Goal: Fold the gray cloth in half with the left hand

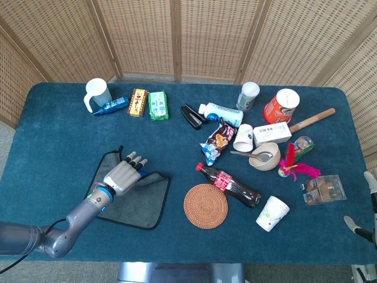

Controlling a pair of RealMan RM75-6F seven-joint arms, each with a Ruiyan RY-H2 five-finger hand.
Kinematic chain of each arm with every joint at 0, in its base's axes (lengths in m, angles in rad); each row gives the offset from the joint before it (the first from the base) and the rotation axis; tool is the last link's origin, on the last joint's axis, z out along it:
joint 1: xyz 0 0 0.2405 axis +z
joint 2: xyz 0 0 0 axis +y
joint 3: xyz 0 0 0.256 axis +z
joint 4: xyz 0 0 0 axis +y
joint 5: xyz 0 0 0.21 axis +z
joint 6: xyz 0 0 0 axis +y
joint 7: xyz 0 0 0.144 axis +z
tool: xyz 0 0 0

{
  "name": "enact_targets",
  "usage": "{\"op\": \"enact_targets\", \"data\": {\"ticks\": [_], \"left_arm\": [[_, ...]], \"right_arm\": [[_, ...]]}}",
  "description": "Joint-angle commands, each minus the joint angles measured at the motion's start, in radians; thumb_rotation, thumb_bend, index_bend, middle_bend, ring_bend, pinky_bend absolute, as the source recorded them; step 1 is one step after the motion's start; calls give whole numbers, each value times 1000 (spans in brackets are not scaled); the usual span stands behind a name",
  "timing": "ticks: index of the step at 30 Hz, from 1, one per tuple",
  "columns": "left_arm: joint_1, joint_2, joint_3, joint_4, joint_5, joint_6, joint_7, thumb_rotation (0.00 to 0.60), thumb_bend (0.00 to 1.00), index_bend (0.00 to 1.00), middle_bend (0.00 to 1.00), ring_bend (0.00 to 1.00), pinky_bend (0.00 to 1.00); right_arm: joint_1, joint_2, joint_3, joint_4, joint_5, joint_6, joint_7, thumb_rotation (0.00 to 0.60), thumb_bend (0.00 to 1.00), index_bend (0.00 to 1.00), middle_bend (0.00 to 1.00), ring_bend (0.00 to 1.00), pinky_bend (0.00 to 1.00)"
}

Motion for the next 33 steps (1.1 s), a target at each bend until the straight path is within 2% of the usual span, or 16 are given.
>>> {"op": "enact_targets", "data": {"ticks": [1, 14, 33], "left_arm": [[15, -1, 1, 4, 23, 3, -8, 600, 495, 630, 0, 0, 0], [97, 6, 16, 27, 191, 23, -56, 600, 495, 630, 0, 0, 0], [161, 24, 21, -28, 254, 11, -21, 600, 495, 630, 0, 0, 0]], "right_arm": [[0, 0, 1, 0, 1, 1, 0, 600, 0, 0, 0, 0, 0], [0, -2, 1, 0, 3, 0, -5, 600, 0, 0, 0, 0, 0], [-3, -1, -1, -4, -5, 6, -5, 600, 0, 0, 0, 0, 0]]}}
